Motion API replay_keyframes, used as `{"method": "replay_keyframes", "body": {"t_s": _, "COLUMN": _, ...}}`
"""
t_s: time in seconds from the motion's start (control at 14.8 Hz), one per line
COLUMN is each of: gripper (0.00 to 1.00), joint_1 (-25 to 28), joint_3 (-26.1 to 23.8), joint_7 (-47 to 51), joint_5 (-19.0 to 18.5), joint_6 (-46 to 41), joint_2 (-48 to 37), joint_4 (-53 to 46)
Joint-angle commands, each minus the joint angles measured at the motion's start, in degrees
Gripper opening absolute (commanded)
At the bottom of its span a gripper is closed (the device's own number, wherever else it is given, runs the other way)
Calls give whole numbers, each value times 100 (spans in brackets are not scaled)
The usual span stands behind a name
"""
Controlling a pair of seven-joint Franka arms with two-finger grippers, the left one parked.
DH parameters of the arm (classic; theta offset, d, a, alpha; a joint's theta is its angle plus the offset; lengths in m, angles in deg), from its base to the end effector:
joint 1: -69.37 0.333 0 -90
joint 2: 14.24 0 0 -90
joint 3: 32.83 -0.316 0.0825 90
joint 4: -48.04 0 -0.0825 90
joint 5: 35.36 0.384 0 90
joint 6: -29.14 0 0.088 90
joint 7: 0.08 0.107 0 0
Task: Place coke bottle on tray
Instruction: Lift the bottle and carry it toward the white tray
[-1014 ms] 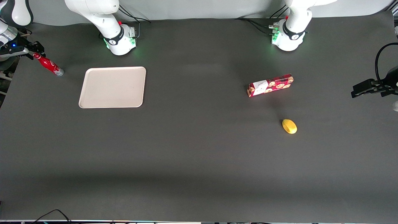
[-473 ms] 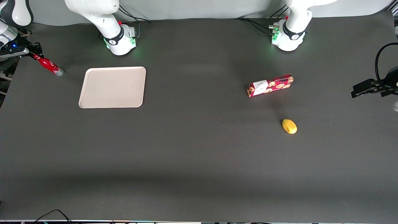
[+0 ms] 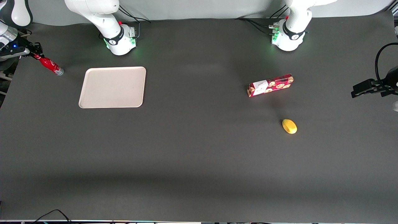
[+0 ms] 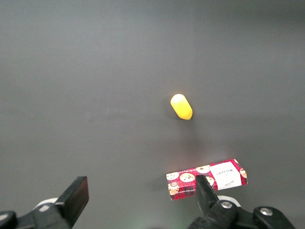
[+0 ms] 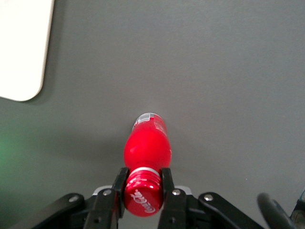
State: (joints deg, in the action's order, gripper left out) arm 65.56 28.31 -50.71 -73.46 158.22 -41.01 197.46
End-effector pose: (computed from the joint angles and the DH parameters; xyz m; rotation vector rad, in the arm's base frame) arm 0.1798 -0.3707 0.3233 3.0777 0.3980 -0.1353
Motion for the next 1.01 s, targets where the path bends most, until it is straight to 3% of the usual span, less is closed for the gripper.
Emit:
{"method": "replay_keyframes", "body": {"t_s": 0.0, "gripper": 0, "joint_1": 47, "joint_3": -766, "joint_7": -34, "joint_5": 389, "joint_6": -969, "joint_2": -65, "joint_4": -579}}
{"method": "replay_keyframes", "body": {"t_s": 0.2, "gripper": 0, "joint_1": 3, "joint_3": -1769, "joint_7": -17, "joint_5": 882, "joint_6": -2077, "joint_2": -65, "joint_4": -1378}}
{"method": "replay_keyframes", "body": {"t_s": 0.68, "gripper": 0, "joint_1": -15, "joint_3": -3747, "joint_7": 264, "joint_5": 1542, "joint_6": -3968, "joint_2": 145, "joint_4": -3374}}
{"method": "replay_keyframes", "body": {"t_s": 0.95, "gripper": 0, "joint_1": -41, "joint_3": -4661, "joint_7": 712, "joint_5": 2384, "joint_6": -4987, "joint_2": 996, "joint_4": -4849}}
